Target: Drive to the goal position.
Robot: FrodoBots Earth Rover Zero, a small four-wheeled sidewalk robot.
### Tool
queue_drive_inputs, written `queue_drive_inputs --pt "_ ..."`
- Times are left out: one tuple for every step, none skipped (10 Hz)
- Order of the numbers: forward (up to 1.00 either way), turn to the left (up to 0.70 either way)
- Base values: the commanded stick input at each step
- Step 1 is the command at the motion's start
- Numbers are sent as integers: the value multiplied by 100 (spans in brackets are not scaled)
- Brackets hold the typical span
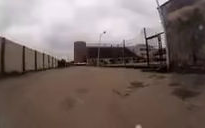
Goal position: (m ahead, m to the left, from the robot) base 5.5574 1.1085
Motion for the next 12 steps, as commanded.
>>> queue_drive_inputs --pt "70 0" --pt "70 0" --pt "70 0" --pt "70 0" --pt "70 0" --pt "70 0" --pt "70 0" --pt "70 0" --pt "70 0" --pt "70 0" --pt "70 0" --pt "70 0"
